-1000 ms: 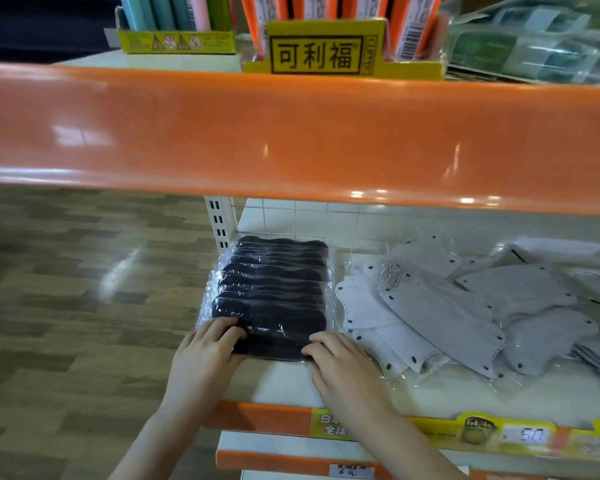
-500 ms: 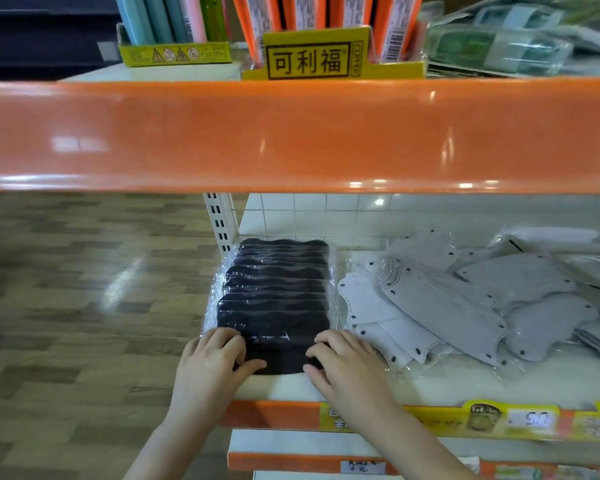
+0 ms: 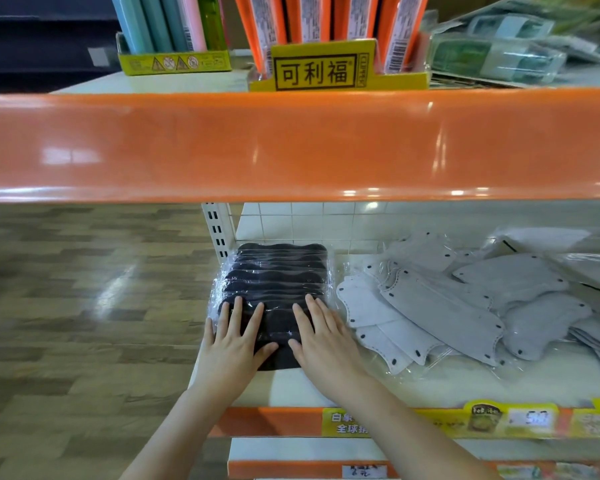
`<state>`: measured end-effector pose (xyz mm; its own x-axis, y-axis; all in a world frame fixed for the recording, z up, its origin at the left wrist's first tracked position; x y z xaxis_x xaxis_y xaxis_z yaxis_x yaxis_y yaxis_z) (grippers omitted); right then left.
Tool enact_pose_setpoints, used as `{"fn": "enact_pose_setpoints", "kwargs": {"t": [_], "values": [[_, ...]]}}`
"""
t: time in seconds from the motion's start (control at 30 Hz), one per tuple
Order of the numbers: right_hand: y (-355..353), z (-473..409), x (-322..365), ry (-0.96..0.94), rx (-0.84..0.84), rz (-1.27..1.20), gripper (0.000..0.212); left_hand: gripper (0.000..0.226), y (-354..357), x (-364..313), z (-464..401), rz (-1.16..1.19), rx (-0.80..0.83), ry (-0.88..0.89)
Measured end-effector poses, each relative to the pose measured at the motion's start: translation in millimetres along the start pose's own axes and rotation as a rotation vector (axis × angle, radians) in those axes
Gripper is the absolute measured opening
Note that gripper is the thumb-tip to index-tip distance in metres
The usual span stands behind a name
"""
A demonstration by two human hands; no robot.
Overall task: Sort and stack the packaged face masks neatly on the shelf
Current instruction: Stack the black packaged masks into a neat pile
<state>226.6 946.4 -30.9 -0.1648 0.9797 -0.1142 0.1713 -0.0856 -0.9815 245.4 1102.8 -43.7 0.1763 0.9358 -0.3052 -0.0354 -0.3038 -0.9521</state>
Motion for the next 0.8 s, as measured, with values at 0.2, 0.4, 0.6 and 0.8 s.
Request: {"fn": "enact_pose_setpoints", "kwargs": {"t": [0.2,0.4,0.6,0.8], "values": [[3,-11,-1,0.017,0.047,-0.020,0.061,0.109,1,0,-10,0.082,-0.057,0.048],[1,-16,-1,-0.024,0.066,-0.060,0.061,0.116,-1,1,-18,0.097,-0.015,0.019],[-8,-20,-2,-0.052,0.145,-0.055,0.060,0.094,-11,-6,-16,0.129,0.039,0.014],[-40,-15,-19,-0.063,0.022,-0.191,0.045,0.060,-24,-20,-11,0.213,-0.140,0.061]]}}
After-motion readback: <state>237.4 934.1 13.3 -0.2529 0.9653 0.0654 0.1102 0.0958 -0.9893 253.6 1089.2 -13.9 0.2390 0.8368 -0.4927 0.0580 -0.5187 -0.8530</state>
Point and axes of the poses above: each hand's wrist, its own z-axis away from the middle knuckle, its own y-axis out of the palm, x = y × z, the point moved 7 cm from there along -z, towards the middle knuckle, and after that the axes turned 14 degrees about z, right-handed, at the moved point
